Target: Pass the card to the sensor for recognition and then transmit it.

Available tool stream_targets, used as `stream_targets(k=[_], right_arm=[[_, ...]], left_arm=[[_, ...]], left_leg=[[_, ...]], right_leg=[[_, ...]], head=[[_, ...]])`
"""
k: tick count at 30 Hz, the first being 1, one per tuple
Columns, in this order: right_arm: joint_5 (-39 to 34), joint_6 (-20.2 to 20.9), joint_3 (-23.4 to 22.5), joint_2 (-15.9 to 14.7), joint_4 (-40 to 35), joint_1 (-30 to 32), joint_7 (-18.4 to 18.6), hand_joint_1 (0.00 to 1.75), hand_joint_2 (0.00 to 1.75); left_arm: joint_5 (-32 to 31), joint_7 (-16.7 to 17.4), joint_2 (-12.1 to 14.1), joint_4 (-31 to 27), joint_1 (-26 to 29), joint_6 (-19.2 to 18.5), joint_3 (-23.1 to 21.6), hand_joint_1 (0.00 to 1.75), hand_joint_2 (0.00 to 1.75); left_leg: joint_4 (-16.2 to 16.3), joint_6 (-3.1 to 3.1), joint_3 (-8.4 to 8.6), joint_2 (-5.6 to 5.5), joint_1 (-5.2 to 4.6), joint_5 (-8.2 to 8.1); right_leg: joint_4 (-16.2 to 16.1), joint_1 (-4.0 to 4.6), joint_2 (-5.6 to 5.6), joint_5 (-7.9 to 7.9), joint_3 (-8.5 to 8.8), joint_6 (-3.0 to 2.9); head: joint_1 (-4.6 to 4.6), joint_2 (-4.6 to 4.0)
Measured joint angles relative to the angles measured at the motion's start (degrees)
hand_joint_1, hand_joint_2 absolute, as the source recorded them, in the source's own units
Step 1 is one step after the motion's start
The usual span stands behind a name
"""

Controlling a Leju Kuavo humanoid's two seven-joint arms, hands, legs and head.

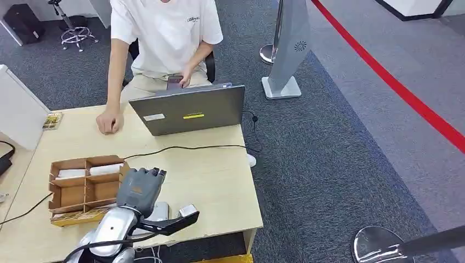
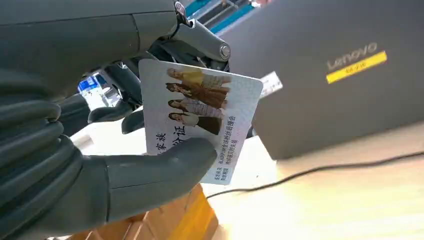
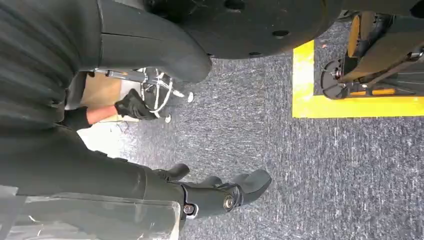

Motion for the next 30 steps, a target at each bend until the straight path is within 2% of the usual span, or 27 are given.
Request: stream_targets(k=[12,15,19,30], right_arm=[[1.14,-0.09,-0.02,0.00,0.00,0.00,1.09,0.00,1.75],[1.53,-0.11,-0.02,0.00,0.00,0.00,1.22,0.00,1.75],[1.99,-0.04,0.00,0.00,0.00,-0.01,1.00,0.00,1.75],[2.14,-0.09,0.00,0.00,0.00,-0.03,0.90,0.00,1.75]], left_arm=[[-3.21,5.33,-0.74,2.60,1.65,-4.35,1.26,1.75,1.75],[-3.58,5.57,-0.76,4.39,2.28,-3.91,2.86,1.75,1.75],[-3.91,6.07,-1.25,5.73,2.92,-5.09,4.59,1.75,1.75],[-3.80,6.01,-1.81,6.82,4.91,-5.81,6.69,1.75,1.75]], left_leg=[[0.00,0.00,-0.02,0.00,0.00,0.00],[0.00,-0.01,-0.02,0.01,0.00,0.00],[0.00,-0.01,-0.03,0.00,0.00,0.01],[0.00,-0.01,-0.04,0.00,0.00,0.01]], right_leg=[[0.00,0.00,0.01,0.00,-0.01,0.00],[0.00,0.00,0.00,0.00,-0.02,0.00],[0.00,0.00,-0.01,0.00,-0.01,0.00],[0.00,0.00,-0.01,0.00,-0.02,0.00]], head=[[-0.02,0.00],[0.00,0.00],[0.00,0.00],[0.00,0.00]])
